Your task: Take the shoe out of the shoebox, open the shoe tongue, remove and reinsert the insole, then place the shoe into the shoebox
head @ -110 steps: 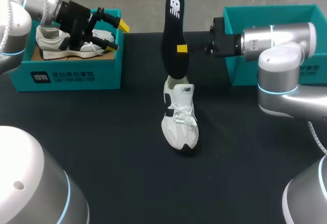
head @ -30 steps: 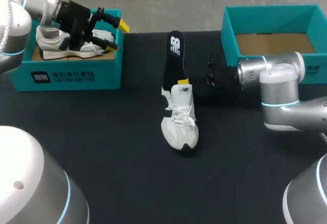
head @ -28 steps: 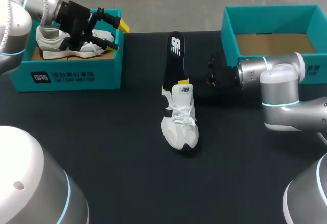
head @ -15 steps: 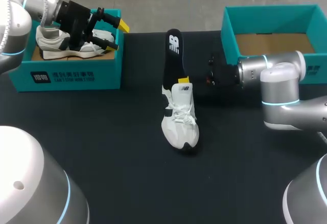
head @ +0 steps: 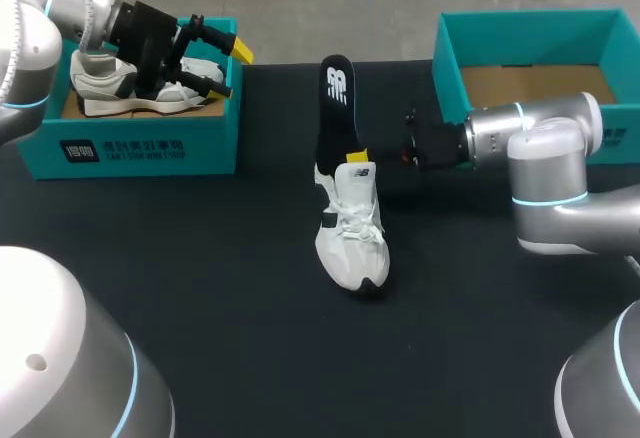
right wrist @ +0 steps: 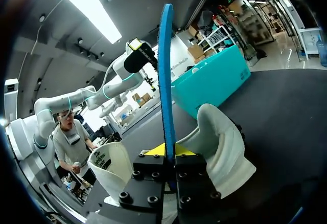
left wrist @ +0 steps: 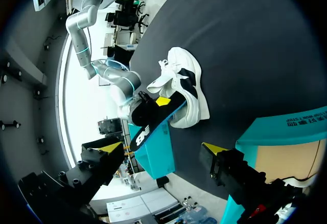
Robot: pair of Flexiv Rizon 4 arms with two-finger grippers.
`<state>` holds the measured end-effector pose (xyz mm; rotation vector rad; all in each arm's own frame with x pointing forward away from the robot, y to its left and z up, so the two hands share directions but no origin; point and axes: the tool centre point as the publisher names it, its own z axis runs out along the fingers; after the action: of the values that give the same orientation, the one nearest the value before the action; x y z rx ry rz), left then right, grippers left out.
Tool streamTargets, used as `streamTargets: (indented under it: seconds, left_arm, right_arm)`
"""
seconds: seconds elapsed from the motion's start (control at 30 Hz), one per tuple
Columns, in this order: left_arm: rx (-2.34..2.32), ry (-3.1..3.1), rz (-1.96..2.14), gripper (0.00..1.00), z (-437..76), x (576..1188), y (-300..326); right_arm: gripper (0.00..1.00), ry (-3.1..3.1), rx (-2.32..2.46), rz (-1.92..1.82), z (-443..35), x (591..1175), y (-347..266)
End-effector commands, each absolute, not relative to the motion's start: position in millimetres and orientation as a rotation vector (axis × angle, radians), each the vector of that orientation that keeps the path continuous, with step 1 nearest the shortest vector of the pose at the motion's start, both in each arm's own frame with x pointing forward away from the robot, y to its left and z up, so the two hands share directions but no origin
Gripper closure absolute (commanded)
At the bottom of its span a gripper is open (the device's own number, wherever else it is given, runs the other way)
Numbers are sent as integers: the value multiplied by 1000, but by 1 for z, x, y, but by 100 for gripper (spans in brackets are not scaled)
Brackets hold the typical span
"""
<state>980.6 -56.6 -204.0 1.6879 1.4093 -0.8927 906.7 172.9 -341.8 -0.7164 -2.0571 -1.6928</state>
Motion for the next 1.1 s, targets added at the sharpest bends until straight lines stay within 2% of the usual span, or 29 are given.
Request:
streamTargets:
  seconds: [0.03, 0.37, 0.4, 0.43, 0.47, 0.5, 0.57, 0.67, 0.77, 0.9, 1.03, 1.1]
  left_arm:
    - [1691, 1410, -890, 0, -204, 980, -56]
    - [1691, 1410, -890, 0, -204, 980, -56]
    - [1691, 1410, -890, 0, -204, 980, -56]
    - [1691, 1410, -890, 0, -204, 980, -56]
    - [1691, 1410, -890, 0, -204, 980, -56]
    - [1691, 1410, -890, 0, -204, 980, -56]
    - [1691, 1410, -890, 0, -204, 980, -56]
    - [1691, 1410, -890, 0, -204, 980, -56]
    - [1691, 1410, -890, 0, -204, 980, -56]
    - [1691, 1410, -890, 0, -204, 980, -56]
    - [1691, 1410, -890, 0, -204, 980, -56]
    - [1691, 1410, -890, 0, -204, 980, -56]
  right_arm:
    - [100, -2054, -733, -1691, -347, 903, 171]
    - [100, -2066, -751, -1637, -356, 896, 170]
    - [93, -2068, -748, -1637, -354, 896, 170]
    - [71, -2070, -746, -1637, -353, 896, 170]
    - [59, -2075, -743, -1638, -352, 897, 171]
    - [55, -2076, -743, -1638, -350, 897, 171]
    - [36, -2088, -737, -1644, -346, 899, 171]
    - [33, -2104, -727, -1647, -340, 902, 172]
    - [35, -2119, -719, -1649, -334, 906, 173]
    - [48, -2142, -716, -1632, -328, 911, 174]
    - [52, -2161, -713, -1595, -327, 917, 177]
    - [57, -2165, -718, -1582, -328, 920, 178]
